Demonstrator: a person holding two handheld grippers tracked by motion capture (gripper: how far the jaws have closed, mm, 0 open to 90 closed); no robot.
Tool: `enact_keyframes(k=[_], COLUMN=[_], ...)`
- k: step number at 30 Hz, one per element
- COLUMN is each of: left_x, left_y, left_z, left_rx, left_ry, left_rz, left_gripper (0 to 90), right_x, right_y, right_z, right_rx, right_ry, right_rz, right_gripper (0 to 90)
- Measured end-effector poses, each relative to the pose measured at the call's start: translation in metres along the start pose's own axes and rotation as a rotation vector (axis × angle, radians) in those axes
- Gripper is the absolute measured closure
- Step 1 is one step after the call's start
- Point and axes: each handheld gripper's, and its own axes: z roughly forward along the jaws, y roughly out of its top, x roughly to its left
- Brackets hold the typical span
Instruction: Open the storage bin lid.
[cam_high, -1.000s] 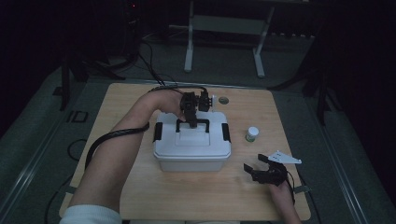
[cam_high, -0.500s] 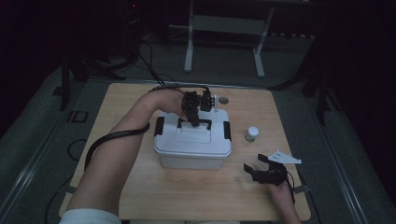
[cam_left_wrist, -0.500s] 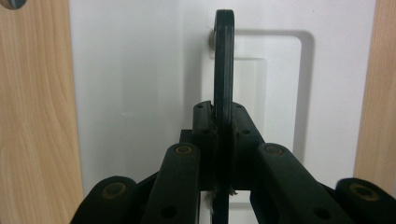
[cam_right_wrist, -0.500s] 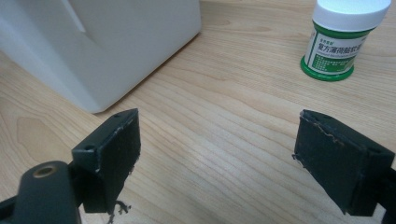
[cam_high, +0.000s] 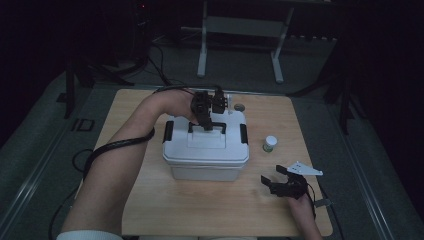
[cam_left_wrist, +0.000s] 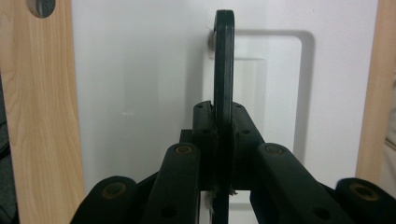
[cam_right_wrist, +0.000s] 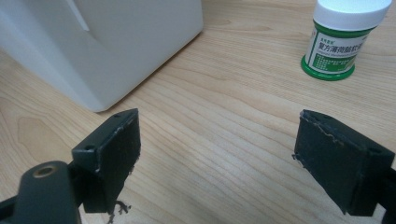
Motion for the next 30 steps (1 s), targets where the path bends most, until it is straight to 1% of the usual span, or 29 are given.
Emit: enact_keyframes(k=[1, 4, 5, 6, 7, 8, 9, 10, 12, 13, 14, 15, 16, 17, 18, 19, 20, 21, 22, 24, 28, 29, 30], left_x=[-0.001, -0.003, -0.004, -0.004, -0.006, -0.006, -0.008, -0.008, -0.009, -0.010, -0.011, -0.011, -0.011, -0.013, -0.013, -0.013, -0.013, -0.014, -0.014, -0.015, -0.018, -0.019, -0.019], left_y=[-0.004, -0.008, -0.012, -0.012, -0.017, -0.017, -0.023, -0.023, -0.029, -0.036, -0.040, -0.040, -0.044, -0.051, -0.051, -0.058, -0.058, -0.065, -0.065, -0.071, -0.085, -0.092, -0.092], left_z=[-0.003, -0.005, -0.007, -0.007, -0.010, -0.010, -0.012, -0.012, -0.015, -0.017, -0.018, -0.018, -0.019, -0.021, -0.021, -0.023, -0.023, -0.024, -0.024, -0.026, -0.030, -0.030, -0.030], left_rx=[-0.008, -0.012, -0.011, -0.011, -0.015, -0.015, -0.015, -0.015, -0.009, -0.008, -0.005, -0.005, -0.006, -0.006, -0.006, -0.006, -0.006, -0.006, -0.006, 0.001, -0.011, -0.011, -0.011], left_ry=[0.004, 0.003, 0.002, 0.002, 0.007, 0.007, 0.003, 0.003, 0.005, 0.007, 0.010, 0.010, 0.013, 0.010, 0.010, 0.014, 0.014, 0.017, 0.017, 0.022, 0.024, 0.023, 0.023], left_rz=[-0.012, -0.017, -0.025, -0.025, -0.029, -0.029, -0.040, -0.040, -0.049, -0.060, -0.067, -0.067, -0.072, -0.092, -0.092, -0.101, -0.101, -0.112, -0.112, -0.116, -0.142, -0.150, -0.150], left_gripper=[83.6, 83.6, 83.6, 83.6, 83.6, 83.6, 83.6, 83.6, 83.6, 83.6, 83.6, 83.6, 83.6, 83.6, 83.6, 83.6, 83.6, 83.6, 83.6, 83.6, 83.6, 83.6, 83.6], right_x=[0.000, 0.000, 0.000, 0.000, 0.000, 0.000, 0.000, 0.000, 0.000, 0.000, 0.000, 0.000, 0.000, 0.000, 0.000, 0.000, 0.000, 0.000, 0.000, 0.000, 0.001, 0.001, 0.001], right_y=[0.000, 0.000, 0.000, 0.000, 0.000, 0.000, 0.000, 0.000, 0.000, 0.000, 0.000, 0.000, 0.000, 0.000, 0.000, 0.001, 0.001, 0.001, 0.001, 0.000, 0.000, 0.000, 0.000], right_z=[0.000, 0.000, 0.000, 0.000, 0.000, 0.000, 0.000, 0.000, 0.000, 0.000, 0.000, 0.000, 0.000, -0.001, -0.001, -0.001, -0.001, -0.001, -0.001, -0.001, 0.001, 0.000, 0.000], right_rx=[-0.001, 0.000, 0.000, 0.000, -0.003, -0.003, -0.002, -0.002, -0.004, -0.002, -0.002, -0.002, -0.002, -0.002, -0.002, -0.003, -0.003, -0.003, -0.003, -0.002, 0.004, 0.003, 0.003], right_ry=[0.001, 0.001, 0.000, 0.000, 0.001, 0.001, 0.000, 0.000, 0.000, -0.003, -0.001, -0.001, -0.001, -0.003, -0.003, -0.003, -0.003, -0.003, -0.003, -0.005, -0.007, -0.008, -0.008], right_rz=[0.001, 0.002, 0.002, 0.002, 0.002, 0.002, 0.002, 0.002, 0.002, 0.001, 0.002, 0.003, 0.003, 0.004, 0.005, 0.006, 0.006, 0.007, 0.007, 0.005, 0.005, 0.003, 0.003], right_gripper=[14.3, 14.3, 14.3, 14.3, 14.3, 14.3, 14.3, 14.3, 14.3, 14.3, 14.3, 14.3, 14.3, 14.3, 14.3, 14.3, 14.3, 14.3, 14.3, 14.3, 14.3, 14.3, 14.3])
